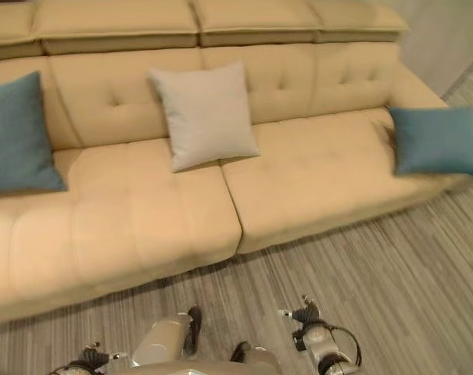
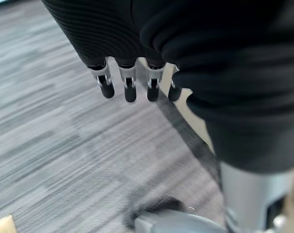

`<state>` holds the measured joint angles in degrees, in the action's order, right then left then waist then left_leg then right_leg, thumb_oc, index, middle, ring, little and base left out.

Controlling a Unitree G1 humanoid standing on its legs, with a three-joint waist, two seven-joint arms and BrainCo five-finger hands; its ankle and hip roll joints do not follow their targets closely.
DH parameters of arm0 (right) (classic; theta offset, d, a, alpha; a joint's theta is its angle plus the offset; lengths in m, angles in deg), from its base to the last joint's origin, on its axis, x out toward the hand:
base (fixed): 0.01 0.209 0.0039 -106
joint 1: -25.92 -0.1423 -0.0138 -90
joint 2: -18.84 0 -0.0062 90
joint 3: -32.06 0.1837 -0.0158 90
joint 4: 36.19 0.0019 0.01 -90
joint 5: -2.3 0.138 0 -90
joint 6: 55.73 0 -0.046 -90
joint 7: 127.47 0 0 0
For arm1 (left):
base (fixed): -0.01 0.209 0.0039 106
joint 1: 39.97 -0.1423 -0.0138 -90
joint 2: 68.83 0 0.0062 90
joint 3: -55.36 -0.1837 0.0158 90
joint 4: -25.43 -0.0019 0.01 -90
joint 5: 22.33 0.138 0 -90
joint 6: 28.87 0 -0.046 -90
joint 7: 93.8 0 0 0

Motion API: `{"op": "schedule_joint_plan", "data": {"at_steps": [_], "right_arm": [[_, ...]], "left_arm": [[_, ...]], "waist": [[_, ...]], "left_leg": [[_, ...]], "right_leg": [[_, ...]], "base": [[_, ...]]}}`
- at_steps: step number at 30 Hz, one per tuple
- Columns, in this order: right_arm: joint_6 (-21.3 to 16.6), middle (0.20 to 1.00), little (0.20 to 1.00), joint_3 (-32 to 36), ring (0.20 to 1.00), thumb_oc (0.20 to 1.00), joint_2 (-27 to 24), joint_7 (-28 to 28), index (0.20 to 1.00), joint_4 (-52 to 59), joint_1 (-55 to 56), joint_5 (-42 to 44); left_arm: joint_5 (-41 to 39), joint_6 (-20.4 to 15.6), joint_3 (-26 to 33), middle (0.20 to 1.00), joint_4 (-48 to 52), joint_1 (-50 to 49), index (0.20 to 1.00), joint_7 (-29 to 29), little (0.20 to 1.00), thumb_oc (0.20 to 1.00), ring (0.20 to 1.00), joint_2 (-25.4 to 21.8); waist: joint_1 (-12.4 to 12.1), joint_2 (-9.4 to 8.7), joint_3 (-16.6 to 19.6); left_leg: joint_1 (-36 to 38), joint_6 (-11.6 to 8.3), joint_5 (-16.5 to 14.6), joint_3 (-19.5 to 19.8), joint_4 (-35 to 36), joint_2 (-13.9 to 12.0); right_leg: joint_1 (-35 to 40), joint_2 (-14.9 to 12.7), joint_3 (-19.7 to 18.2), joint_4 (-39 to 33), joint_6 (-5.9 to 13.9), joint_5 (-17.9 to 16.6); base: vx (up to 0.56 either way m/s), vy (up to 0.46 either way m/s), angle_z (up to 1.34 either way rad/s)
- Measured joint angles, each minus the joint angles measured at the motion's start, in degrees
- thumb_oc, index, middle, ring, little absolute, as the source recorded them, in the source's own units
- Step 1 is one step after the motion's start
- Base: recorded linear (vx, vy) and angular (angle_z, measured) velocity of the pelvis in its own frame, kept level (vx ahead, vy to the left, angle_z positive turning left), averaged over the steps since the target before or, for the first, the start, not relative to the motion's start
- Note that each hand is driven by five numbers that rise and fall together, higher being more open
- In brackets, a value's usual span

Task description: Pick up all the scattered cushions and arrange them neatly on the sofa.

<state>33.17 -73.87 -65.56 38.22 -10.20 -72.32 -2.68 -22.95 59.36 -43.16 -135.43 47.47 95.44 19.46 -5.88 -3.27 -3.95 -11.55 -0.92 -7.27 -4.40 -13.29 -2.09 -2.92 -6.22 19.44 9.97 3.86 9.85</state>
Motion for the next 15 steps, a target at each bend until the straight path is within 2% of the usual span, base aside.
{"op": "schedule_joint_plan", "data": {"at_steps": [1, 2, 3, 5, 7, 8, 11, 12, 14, 15], "right_arm": [[-0.56, 1.000, 1.000, -0.29, 1.000, 1.000, 1.34, 0.15, 1.000, 2.27, 0.95, -0.52], [-0.67, 1.000, 1.000, -0.28, 1.000, 1.000, 1.84, 0.13, 1.000, 3.35, 1.46, -0.93], [-0.49, 1.000, 1.000, -0.01, 1.000, 1.000, 1.68, 0.03, 1.000, 2.63, 1.81, -0.93], [-0.50, 1.000, 1.000, 0.11, 1.000, 1.000, 1.29, -0.08, 1.000, 1.73, 2.98, -0.91], [-0.49, 1.000, 1.000, 0.73, 1.000, 1.000, 0.71, -0.36, 1.000, 1.61, 4.36, -0.89], [-0.37, 1.000, 1.000, 1.12, 1.000, 1.000, 0.42, -0.66, 1.000, 1.01, 5.80, -0.87], [-0.36, 1.000, 1.000, 2.13, 1.000, 1.000, -0.45, -1.47, 1.000, 0.72, 7.22, -0.24], [-0.44, 1.000, 1.000, 2.49, 1.000, 1.000, -0.61, -1.81, 1.000, 0.60, 7.43, -0.12], [-0.50, 1.000, 1.000, 2.39, 1.000, 1.000, -0.63, -2.28, 1.000, 0.26, 7.55, -0.12], [-0.54, 1.000, 1.000, 2.29, 1.000, 1.000, -0.47, -2.43, 1.000, 0.14, 7.51, -0.12]], "left_arm": [[-0.01, -0.47, -0.09, 1.000, 1.07, 0.76, 1.000, 0.25, 1.000, 1.000, 1.000, 0.22], [0.00, -1.14, -0.71, 1.000, 2.80, 1.38, 1.000, 0.26, 1.000, 1.000, 1.000, 0.97], [-0.01, -1.42, -1.81, 1.000, 4.40, 1.66, 1.000, 0.38, 1.000, 1.000, 1.000, 2.29], [-0.02, -1.45, -2.31, 1.000, 4.43, 1.88, 1.000, 0.50, 1.000, 1.000, 1.000, 3.35], [-0.02, -1.21, -2.54, 1.000, 4.00, 1.74, 1.000, 0.57, 1.000, 1.000, 1.000, 4.12], [-0.01, -1.02, -2.67, 1.000, 3.68, 1.12, 1.000, 0.58, 1.000, 1.000, 1.000, 4.37], [-0.01, -0.88, -2.77, 1.000, 3.57, 0.00, 1.000, 0.62, 1.000, 1.000, 1.000, 4.73], [-0.01, -0.89, -2.81, 1.000, 3.59, 0.39, 1.000, 0.62, 1.000, 1.000, 1.000, 4.84], [-0.01, -0.89, -3.33, 1.000, 3.57, 0.43, 1.000, 0.61, 1.000, 1.000, 1.000, 4.98], [-0.04, -0.89, -4.18, 1.000, 3.57, 0.33, 1.000, 0.60, 1.000, 1.000, 1.000, 5.15]], "waist": [[1.80, -0.18, 0.51], [2.55, 0.15, 0.63], [2.66, 1.40, 1.34], [3.35, 3.46, 2.23], [3.67, 5.01, 1.77], [4.63, 6.34, 1.24], [5.75, 7.76, 1.70], [6.23, 8.13, 1.38], [6.25, 7.91, 1.06], [6.24, 7.46, 0.54]], "left_leg": [[1.95, -0.57, 1.72, -0.09, 4.80, 1.14], [3.58, -1.44, 3.01, -0.49, 8.23, 1.86], [4.76, -2.59, 3.77, -1.59, 11.61, 2.24], [5.03, -2.66, 4.43, -1.64, 13.38, 2.32], [5.86, -2.30, 6.11, -2.00, 14.20, 2.30], [6.79, -1.95, 7.42, -2.16, 14.41, 2.05], [6.64, -2.07, 7.73, -2.25, 14.39, 1.46], [6.33, -2.21, 8.55, -2.39, 13.36, 0.63], [6.19, -2.35, 8.61, -2.76, 10.89, -0.71], [6.27, -3.30, 8.87, -2.52, 9.61, -0.95]], "right_leg": [[0.17, -0.10, -1.86, -1.71, 0.21, -0.06], [0.26, -0.37, -2.61, -2.59, -0.18, -1.36], [0.23, -0.54, -3.54, -3.96, -0.03, -2.19], [0.40, -0.22, -3.88, -5.84, 0.47, -2.97], [0.82, -0.09, -4.51, -6.17, 0.26, -4.21], [1.55, 0.11, -4.56, -6.34, 0.10, -5.22], [1.37, 0.71, -4.64, -6.04, -0.25, -5.79], [1.29, 1.38, -4.65, -5.79, -0.41, -5.77], [1.04, 2.22, -4.75, -3.90, -2.35, -4.57], [0.52, 2.27, -5.16, -2.91, -3.36, -3.92]], "base": [[0.02, -0.075, 0.48], [0.01, -0.084, 0.40], [0.00, -0.074, 0.10], [-0.01, -0.073, -0.10], [-0.01, -0.048, -0.17], [-0.02, -0.054, -0.13], [-0.05, -0.049, -0.07], [-0.04, -0.043, -0.04], [-0.05, -0.007, -0.11], [-0.04, 0.006, -0.44]]}}
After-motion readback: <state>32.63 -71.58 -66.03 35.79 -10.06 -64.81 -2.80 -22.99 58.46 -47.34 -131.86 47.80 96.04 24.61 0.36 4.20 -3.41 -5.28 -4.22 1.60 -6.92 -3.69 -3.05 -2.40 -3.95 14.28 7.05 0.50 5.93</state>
